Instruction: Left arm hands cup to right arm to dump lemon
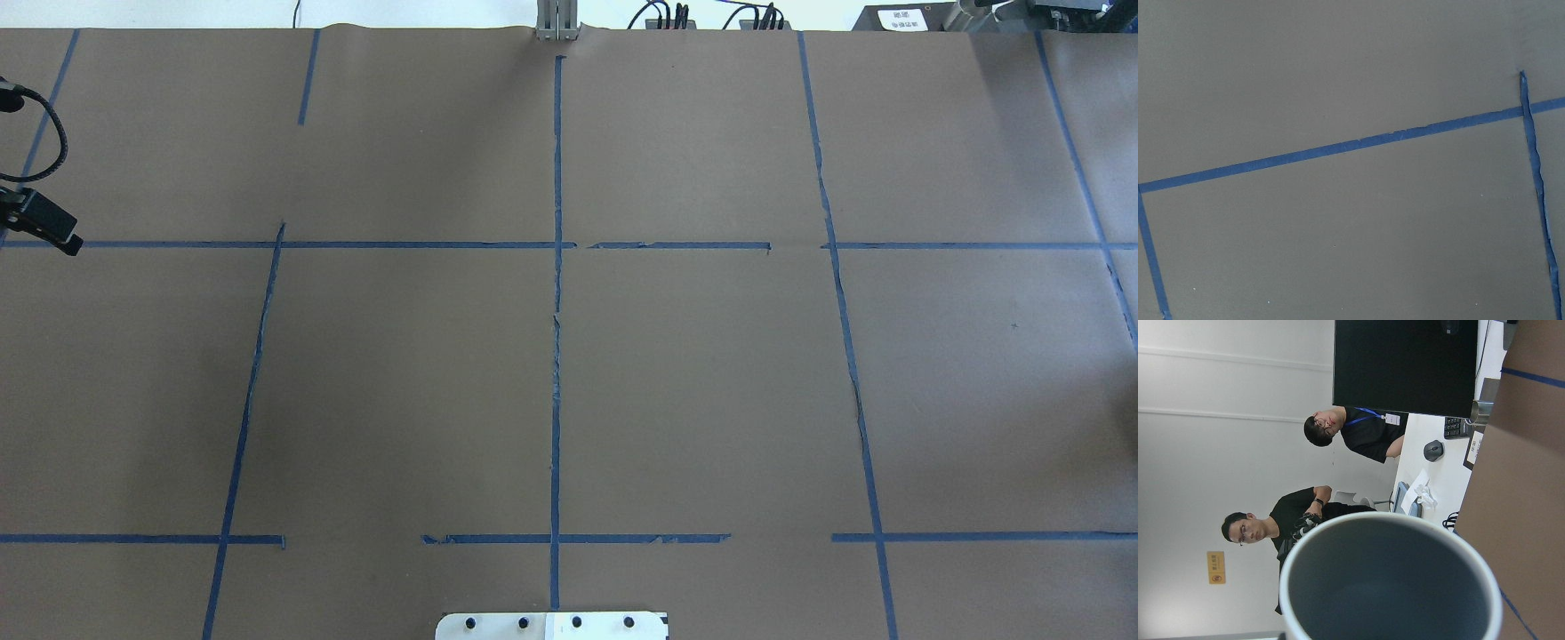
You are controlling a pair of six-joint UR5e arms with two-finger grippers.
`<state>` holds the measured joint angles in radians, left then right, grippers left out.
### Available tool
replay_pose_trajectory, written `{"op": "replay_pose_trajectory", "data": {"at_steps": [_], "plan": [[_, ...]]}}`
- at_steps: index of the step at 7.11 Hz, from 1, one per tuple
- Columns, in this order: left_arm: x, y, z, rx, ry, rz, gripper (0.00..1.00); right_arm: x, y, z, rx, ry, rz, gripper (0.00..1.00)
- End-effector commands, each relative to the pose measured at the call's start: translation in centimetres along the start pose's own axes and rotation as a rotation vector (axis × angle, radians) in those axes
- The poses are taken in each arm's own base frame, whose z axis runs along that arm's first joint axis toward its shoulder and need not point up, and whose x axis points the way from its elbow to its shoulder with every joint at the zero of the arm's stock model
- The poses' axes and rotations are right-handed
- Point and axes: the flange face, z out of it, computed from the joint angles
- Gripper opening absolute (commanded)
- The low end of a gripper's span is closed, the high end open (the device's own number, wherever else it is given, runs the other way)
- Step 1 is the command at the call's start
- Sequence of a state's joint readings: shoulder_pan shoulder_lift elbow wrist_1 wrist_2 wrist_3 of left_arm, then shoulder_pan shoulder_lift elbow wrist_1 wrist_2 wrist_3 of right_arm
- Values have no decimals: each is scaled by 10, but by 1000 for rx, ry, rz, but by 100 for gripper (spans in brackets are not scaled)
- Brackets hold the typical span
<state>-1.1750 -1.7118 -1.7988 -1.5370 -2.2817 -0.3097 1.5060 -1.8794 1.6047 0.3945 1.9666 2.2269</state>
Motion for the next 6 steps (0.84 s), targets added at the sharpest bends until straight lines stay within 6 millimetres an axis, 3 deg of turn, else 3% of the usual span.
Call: {"op": "replay_pose_trajectory", "data": {"at_steps": [1, 4, 5, 6], "plan": [[3, 1, -3, 6, 3, 4, 100, -11, 20, 26, -90, 70, -266, 7], [6, 2, -6, 18, 6, 18, 100, 14, 32, 61, -213, 188, -877, 22], [9, 1, -7, 22, 8, 27, 100, 22, 43, 80, -277, 200, -1019, 21], [19, 2, 0, 10, 10, 47, 100, 21, 58, 113, -336, 197, -1125, 17]]}}
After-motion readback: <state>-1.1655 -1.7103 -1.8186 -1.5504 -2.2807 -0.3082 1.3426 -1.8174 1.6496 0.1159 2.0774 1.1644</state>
